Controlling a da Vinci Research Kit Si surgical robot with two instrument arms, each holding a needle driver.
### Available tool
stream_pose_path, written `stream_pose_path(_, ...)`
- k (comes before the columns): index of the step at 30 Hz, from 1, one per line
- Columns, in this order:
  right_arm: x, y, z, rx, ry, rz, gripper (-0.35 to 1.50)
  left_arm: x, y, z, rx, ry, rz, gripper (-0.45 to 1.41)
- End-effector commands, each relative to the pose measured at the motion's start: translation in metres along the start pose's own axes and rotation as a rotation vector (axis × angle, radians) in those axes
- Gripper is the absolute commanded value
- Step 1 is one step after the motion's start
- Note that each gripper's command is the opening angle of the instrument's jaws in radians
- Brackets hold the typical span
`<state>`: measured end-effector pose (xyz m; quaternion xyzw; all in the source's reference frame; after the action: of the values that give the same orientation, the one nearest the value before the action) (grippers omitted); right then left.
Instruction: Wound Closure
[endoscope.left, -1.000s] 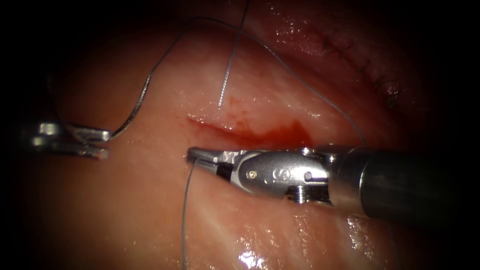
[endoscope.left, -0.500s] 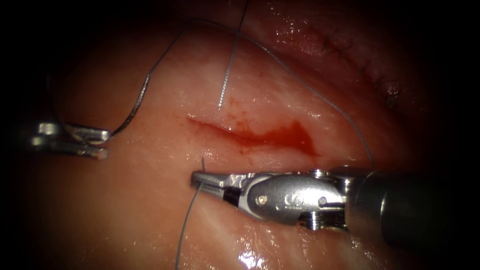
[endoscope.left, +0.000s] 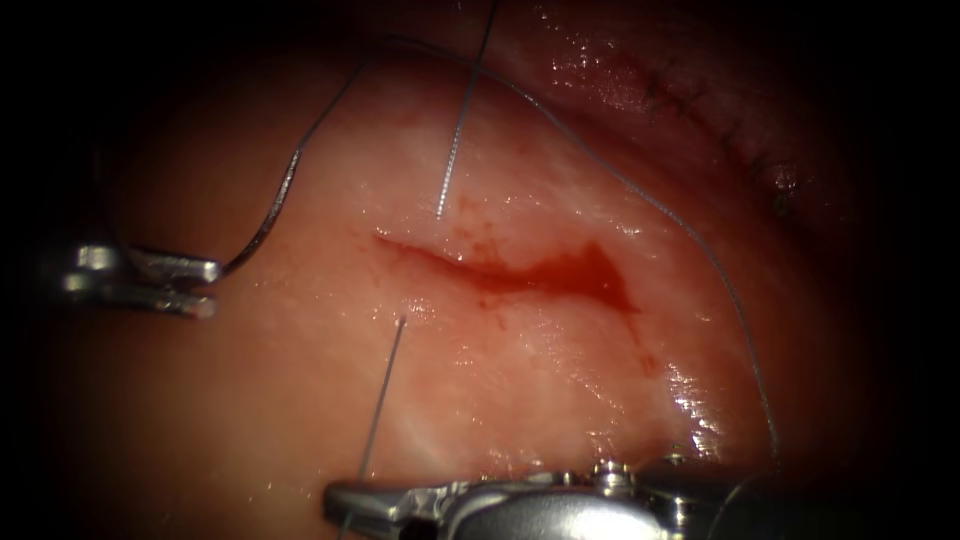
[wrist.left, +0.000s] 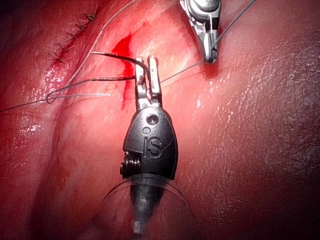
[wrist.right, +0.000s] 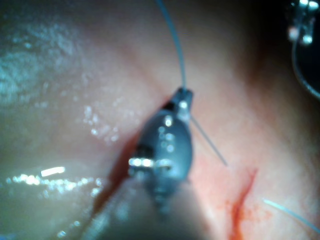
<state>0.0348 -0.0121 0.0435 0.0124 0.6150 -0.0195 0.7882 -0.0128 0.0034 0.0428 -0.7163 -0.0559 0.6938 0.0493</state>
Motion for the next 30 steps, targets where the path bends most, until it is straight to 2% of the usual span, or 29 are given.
stream_pose_path(1, 0.0004, -0.0011, 0.0009, 0.011, 0.005, 0.003, -0.35, -0.0008, 0.0005, 0.0004, -0.001, 0.001, -0.003, -0.45)
stream_pose_path(4, 0.0022, -0.0022, 0.0009, 0.035, 0.024, 0.002, -0.35, -0.0008, 0.0005, 0.0004, -0.001, 0.001, -0.004, -0.45)
stream_pose_path(9, 0.0030, -0.0024, 0.0007, 0.048, 0.024, 0.001, -0.35, -0.0008, 0.0005, 0.0004, -0.001, 0.001, -0.004, -0.45)
stream_pose_path(10, 0.0029, -0.0023, 0.0007, 0.048, 0.023, 0.002, -0.06, -0.0008, 0.0005, 0.0004, -0.001, 0.001, -0.004, -0.45)
stream_pose_path(11, 0.0027, -0.0022, 0.0006, 0.032, 0.017, 0.003, 0.46, -0.0008, 0.0005, 0.0004, -0.001, 0.001, -0.004, -0.45)
stream_pose_path(12, 0.0027, -0.0022, 0.0006, 0.032, 0.017, 0.003, 0.46, -0.0008, 0.0005, 0.0004, -0.001, 0.001, -0.004, -0.45)
stream_pose_path(13, 0.0018, -0.0017, 0.0003, -0.018, 0.002, 0.005, 1.30, -0.0008, 0.0005, 0.0004, -0.002, 0.002, -0.004, -0.45)
stream_pose_path(17, -0.0006, -0.0010, -0.0024, -0.045, -0.029, 0.005, 1.38, -0.0008, 0.0004, 0.0003, -0.002, 0.002, -0.004, -0.45)
stream_pose_path(23, -0.0041, 0.0014, -0.0068, -0.117, -0.043, 0.024, 1.33, -0.0008, 0.0004, 0.0003, -0.002, 0.002, -0.004, -0.45)
stream_pose_path(26, -0.0066, 0.0039, -0.0074, -0.172, -0.085, 0.040, 1.35, -0.0008, 0.0004, 0.0003, -0.001, 0.001, -0.004, -0.45)
stream_pose_path(30, -0.0091, 0.0060, -0.0063, -0.191, -0.102, 0.047, 1.35, -0.0008, 0.0004, 0.0003, -0.002, 0.002, -0.004, -0.45)
